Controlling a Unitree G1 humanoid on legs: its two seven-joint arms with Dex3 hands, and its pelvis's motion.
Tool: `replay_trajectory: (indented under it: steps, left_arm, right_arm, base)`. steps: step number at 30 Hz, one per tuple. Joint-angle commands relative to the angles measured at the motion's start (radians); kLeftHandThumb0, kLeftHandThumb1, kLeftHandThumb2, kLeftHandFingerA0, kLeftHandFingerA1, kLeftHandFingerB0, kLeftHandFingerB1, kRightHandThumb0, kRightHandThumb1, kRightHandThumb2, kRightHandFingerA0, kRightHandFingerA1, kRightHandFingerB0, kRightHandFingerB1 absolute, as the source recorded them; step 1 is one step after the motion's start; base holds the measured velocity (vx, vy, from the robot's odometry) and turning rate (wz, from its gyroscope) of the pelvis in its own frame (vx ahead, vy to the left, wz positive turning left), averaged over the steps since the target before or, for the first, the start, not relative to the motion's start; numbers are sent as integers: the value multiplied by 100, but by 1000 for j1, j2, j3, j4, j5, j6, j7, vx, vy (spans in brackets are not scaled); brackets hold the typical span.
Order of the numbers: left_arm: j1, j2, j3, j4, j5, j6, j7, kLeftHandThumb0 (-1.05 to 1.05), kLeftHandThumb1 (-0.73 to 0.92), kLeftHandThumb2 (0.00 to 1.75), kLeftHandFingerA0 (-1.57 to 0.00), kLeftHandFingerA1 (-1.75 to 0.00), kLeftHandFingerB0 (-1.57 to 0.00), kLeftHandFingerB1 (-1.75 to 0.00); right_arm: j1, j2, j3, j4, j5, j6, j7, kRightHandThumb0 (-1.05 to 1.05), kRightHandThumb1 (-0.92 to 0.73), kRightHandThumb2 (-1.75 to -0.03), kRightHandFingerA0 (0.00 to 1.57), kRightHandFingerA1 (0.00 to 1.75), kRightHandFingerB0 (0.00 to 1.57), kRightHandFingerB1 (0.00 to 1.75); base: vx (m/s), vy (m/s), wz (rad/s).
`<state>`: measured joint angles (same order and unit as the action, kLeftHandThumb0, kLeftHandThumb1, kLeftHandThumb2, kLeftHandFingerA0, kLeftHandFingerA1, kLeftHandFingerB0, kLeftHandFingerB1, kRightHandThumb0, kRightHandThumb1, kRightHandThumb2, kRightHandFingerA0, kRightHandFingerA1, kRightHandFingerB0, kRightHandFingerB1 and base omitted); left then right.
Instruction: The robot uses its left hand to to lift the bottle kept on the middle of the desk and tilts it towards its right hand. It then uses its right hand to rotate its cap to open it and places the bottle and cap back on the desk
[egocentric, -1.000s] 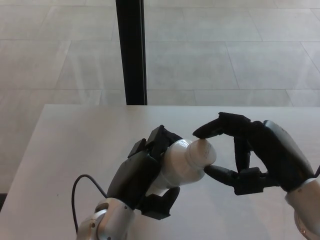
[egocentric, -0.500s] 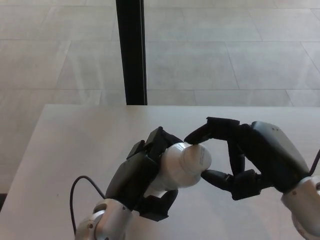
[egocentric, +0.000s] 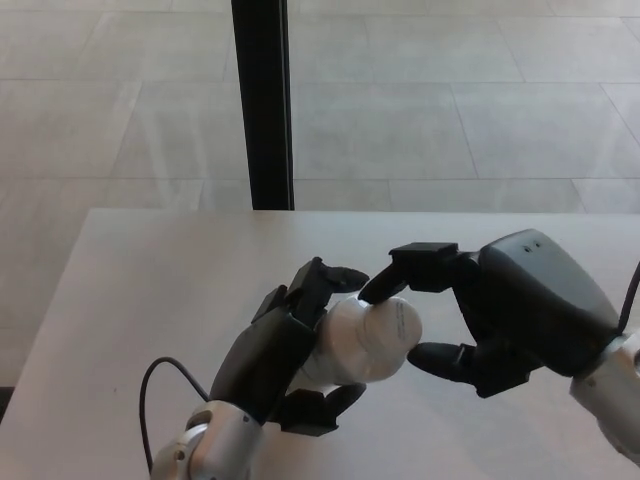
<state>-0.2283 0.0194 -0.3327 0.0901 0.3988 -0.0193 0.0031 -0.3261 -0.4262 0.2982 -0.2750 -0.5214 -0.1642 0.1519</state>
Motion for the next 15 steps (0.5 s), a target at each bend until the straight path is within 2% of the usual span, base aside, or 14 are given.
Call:
replay_trajectory:
  steps: [1,2,3,4,6,7,8,9,10,11,12,13,14,15]
  left_arm:
    - [1,13,7,-1,-3,4,-8,-1,56,105,-77,-175,-79,-156]
    - [2,22,5,4,2,-16,-4,2,55,105,-81,-175,-79,-161]
    - [2,23,4,4,1,-17,-4,2,55,105,-81,-175,-79,-161]
    - [-1,23,4,9,-1,-19,-5,0,68,81,-84,-168,-78,-134]
    - [-1,24,2,11,1,-19,-5,0,70,77,-82,-170,-77,-138]
    - [1,28,1,20,0,-48,4,-4,67,76,-76,-127,-75,-96]
    - [7,30,-3,0,14,-16,0,-9,68,76,-70,-106,-72,-84]
    - [10,25,-1,-2,7,-17,2,-9,69,76,-72,-122,-76,-104]
    - [7,26,0,3,7,-25,6,-9,66,79,-73,-154,-79,-126]
    - [-1,33,-11,8,35,-24,18,-10,70,69,-81,-126,-78,-99]
    - [0,32,-11,17,37,-40,30,-12,71,69,-81,-119,-71,-88]
    - [0,32,-11,19,37,-42,32,-12,71,69,-81,-119,-71,-88]
    - [3,23,-7,13,23,-29,24,-16,76,67,-80,-127,-72,-94]
    - [3,19,-7,14,26,-25,28,-17,78,67,-80,-134,-72,-99]
  right_arm:
    - [-31,-49,-14,26,-20,-86,22,-40,-47,-104,131,136,88,85]
    - [-37,-50,-13,32,-20,-100,17,-42,-59,-84,108,166,94,81]
    - [-38,-51,-13,35,-19,-103,16,-42,-59,-84,108,166,94,81]
    - [-53,-61,-11,26,-41,-99,24,-42,-60,-86,107,168,93,82]
    - [-60,-62,-11,26,-43,-103,30,-41,-60,-84,107,168,94,82]
    - [-73,-62,-8,28,-49,-117,26,-41,-58,-83,106,169,93,83]
    - [-77,-62,-7,25,-51,-121,29,-40,-58,-82,105,168,92,82]
    - [-79,-57,-6,27,-56,-131,19,-41,-57,-82,107,169,92,81]
    - [-84,-54,-1,27,-67,-137,15,-41,-47,-102,128,135,86,86]
    - [-91,-57,6,25,-77,-150,17,-41,-58,-78,105,170,90,84]
    - [-92,-57,6,26,-79,-153,18,-45,-62,-73,102,169,90,82]
    - [-97,-60,9,25,-91,-162,17,-44,-60,-74,104,171,91,83]
    - [-100,-58,11,27,-96,-175,9,-47,-60,-70,105,169,91,81]
    - [-107,-63,15,35,-113,-204,-8,-45,-47,-98,130,138,86,85]
  base:
    - [0,0,0]
    - [0,0,0]
    - [0,0,0]
    - [0,0,0]
    - [0,0,0]
    - [0,0,0]
    - [0,0,0]
    - [0,0,0]
    - [0,0,0]
    - [0,0,0]
    - [0,0,0]
    - [0,0,0]
    - [0,0,0]
    - [0,0,0]
